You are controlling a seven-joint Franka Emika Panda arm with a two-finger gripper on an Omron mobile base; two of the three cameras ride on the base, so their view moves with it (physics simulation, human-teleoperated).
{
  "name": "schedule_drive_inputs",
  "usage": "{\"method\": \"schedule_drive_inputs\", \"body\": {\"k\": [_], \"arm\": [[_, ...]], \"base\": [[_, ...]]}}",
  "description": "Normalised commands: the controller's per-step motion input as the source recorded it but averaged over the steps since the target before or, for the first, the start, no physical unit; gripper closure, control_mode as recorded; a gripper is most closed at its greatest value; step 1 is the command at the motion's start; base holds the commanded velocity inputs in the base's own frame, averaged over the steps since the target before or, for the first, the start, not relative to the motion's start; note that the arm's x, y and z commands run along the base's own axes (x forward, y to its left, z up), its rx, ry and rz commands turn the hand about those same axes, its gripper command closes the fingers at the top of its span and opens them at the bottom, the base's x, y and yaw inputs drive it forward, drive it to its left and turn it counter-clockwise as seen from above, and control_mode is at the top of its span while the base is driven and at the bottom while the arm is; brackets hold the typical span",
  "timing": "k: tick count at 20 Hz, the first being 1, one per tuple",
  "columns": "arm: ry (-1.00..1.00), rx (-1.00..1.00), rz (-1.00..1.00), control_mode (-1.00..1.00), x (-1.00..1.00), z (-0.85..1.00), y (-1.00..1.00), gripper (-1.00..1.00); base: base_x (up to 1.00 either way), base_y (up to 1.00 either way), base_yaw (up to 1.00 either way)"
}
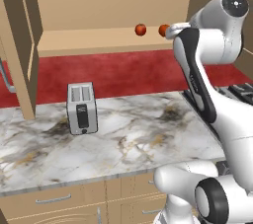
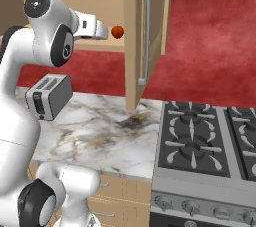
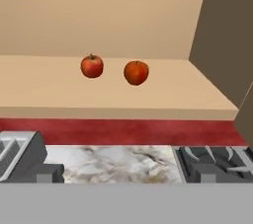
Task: Pick the apples from the cabinet and place them in one bowl. Pick the pear from the sink and place it in the other bowl.
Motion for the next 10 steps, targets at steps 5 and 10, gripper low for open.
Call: {"method": "schedule_drive_inputs", "body": {"k": [5, 10], "arm": [[0.0, 0.0, 0.0, -1.0, 0.25, 0.07, -0.05, -1.0], [0.0, 0.0, 0.0, -1.0, 0.43, 0.0, -0.02, -1.0]], "base": [[0.0, 0.0, 0.0], [0.0, 0.0, 0.0]]}}
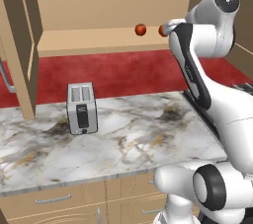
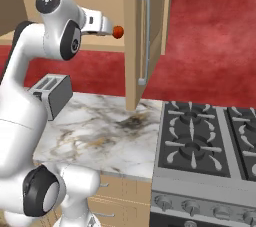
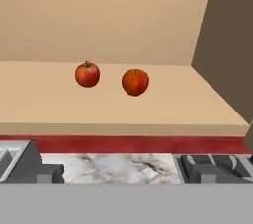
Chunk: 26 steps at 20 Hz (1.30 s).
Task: Pick the apples from the cabinet and place them in one bowl. Pick the pear from the sink and place it in the other bowl.
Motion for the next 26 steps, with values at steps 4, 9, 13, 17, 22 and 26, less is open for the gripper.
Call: {"method": "schedule_drive_inputs", "body": {"k": [4, 9, 13, 17, 22, 26], "arm": [[0.0, 0.0, 0.0, -1.0, 0.53, 0.0, -0.03, -1.0], [0.0, 0.0, 0.0, -1.0, 0.44, 0.0, -0.07, -1.0], [0.0, 0.0, 0.0, -1.0, 0.31, 0.0, -0.15, -1.0], [0.0, 0.0, 0.0, -1.0, 0.23, -0.06, -0.06, -1.0], [0.0, 0.0, 0.0, -1.0, 0.21, -0.16, -0.01, -1.0], [0.0, 0.0, 0.0, -1.0, 0.22, -0.19, 0.0, -1.0]], "base": [[0.0, 0.0, 0.0], [0.0, 0.0, 0.0], [0.0, 0.0, 0.0], [0.0, 0.0, 0.0], [0.0, 0.0, 0.0], [0.0, 0.0, 0.0]]}}
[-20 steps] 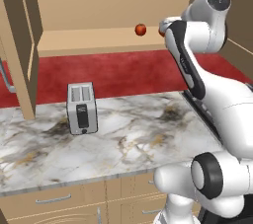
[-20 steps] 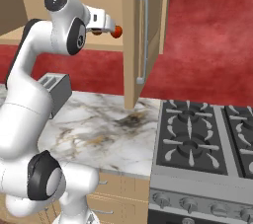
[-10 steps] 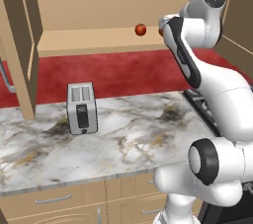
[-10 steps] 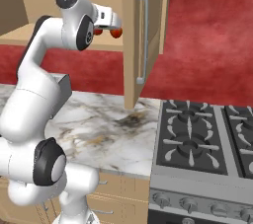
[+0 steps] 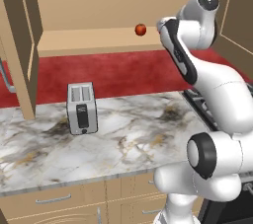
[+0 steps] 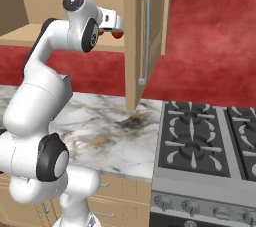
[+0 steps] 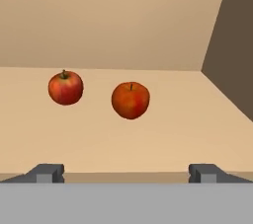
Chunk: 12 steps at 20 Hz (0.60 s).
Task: Pick the apples from the cabinet and place them in one bowl. Pick the pear from the sink and place it in the other bowl.
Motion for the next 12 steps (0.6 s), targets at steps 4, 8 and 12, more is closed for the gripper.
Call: {"method": "schedule_drive_inputs", "body": {"k": [4, 8, 12], "arm": [[0.0, 0.0, 0.0, -1.0, 0.27, -0.02, 0.0, -1.0], [0.0, 0.0, 0.0, -1.0, 0.35, 0.0, 0.0, -1.0], [0.0, 0.0, 0.0, -1.0, 0.34, 0.0, -0.03, -1.0]], "base": [[0.0, 0.0, 0.0], [0.0, 0.0, 0.0], [0.0, 0.0, 0.0]]}}
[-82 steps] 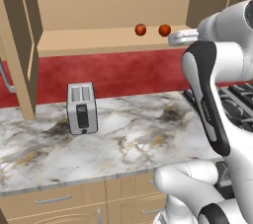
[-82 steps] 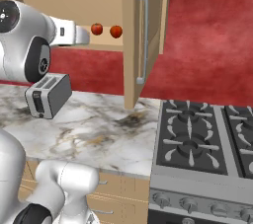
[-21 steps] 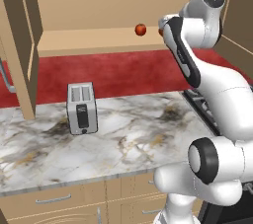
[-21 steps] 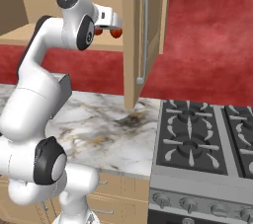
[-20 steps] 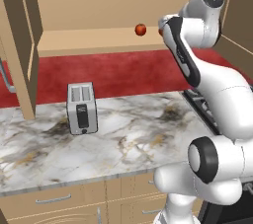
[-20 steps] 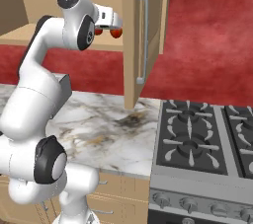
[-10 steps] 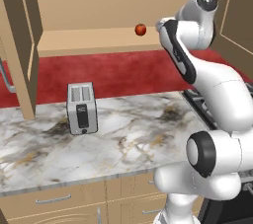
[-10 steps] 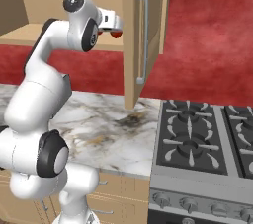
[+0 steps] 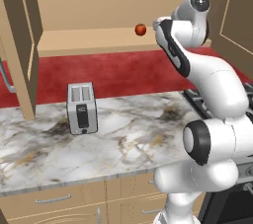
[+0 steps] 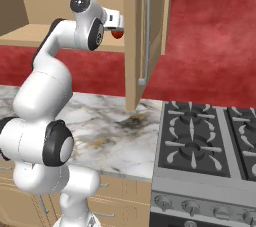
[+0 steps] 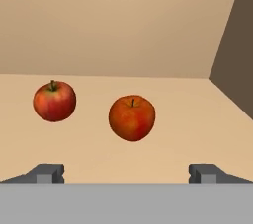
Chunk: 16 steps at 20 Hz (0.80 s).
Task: Pick the apples from the cabinet and place them in one bowl. Pick the pear from the sink and place it in the other bowl.
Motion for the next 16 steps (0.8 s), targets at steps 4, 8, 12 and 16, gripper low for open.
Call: {"method": "schedule_drive_inputs", "body": {"k": [4, 8, 12, 16], "arm": [[0.0, 0.0, 0.0, -1.0, 0.11, 0.0, -0.14, -1.0], [0.0, 0.0, 0.0, -1.0, 0.15, 0.0, -0.09, -1.0], [0.02, 0.0, 0.0, -1.0, 0.25, 0.0, -0.02, -1.0], [0.04, 0.0, 0.0, -1.0, 0.31, -0.02, 0.0, -1.0]], "base": [[0.0, 0.0, 0.0], [0.0, 0.0, 0.0], [0.0, 0.0, 0.0], [0.0, 0.0, 0.0]]}}
